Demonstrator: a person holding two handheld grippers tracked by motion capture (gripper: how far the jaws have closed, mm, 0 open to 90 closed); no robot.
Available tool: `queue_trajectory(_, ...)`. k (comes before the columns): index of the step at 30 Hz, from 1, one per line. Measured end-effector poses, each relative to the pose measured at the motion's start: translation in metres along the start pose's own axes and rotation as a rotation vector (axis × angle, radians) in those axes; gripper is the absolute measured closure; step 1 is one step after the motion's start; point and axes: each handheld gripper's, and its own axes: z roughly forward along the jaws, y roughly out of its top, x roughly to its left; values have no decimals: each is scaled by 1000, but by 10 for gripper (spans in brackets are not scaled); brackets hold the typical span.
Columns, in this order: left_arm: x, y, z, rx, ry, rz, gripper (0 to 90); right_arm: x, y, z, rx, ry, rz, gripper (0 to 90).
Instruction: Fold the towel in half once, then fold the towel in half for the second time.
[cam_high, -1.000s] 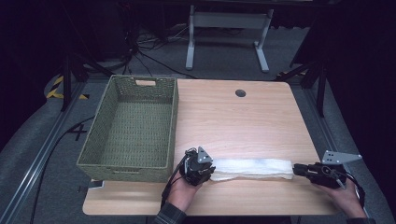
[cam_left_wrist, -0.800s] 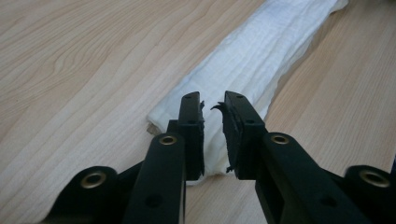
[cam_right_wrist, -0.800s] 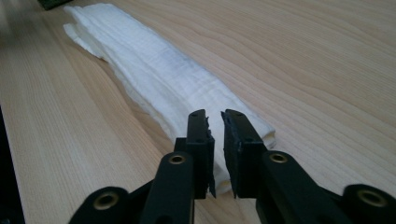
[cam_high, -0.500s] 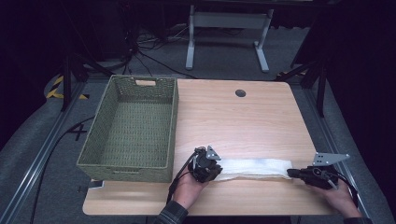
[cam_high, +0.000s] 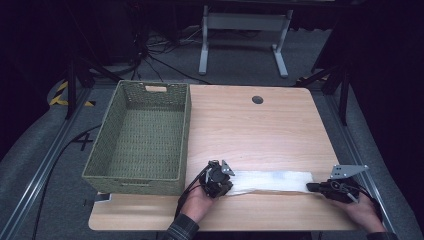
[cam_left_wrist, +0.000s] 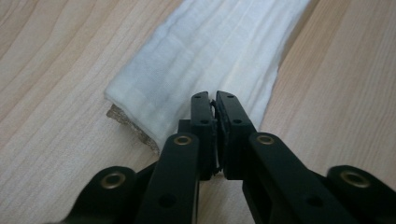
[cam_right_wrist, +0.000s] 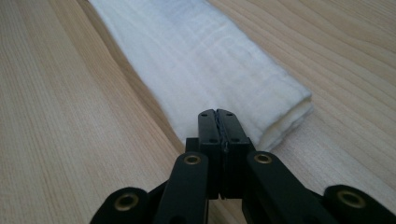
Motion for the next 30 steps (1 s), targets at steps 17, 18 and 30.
queue_trajectory(17,9,21,-7,-108,16,23,572,-19,16,13,-7,-58,13,898)
queue_trajectory(18,9,23,-7,-104,17,19,572,-19,16,13,-7,-58,13,898)
queue_trajectory(30,28,36,3,-125,23,-1,639,-42,37,27,-28,-97,38,896)
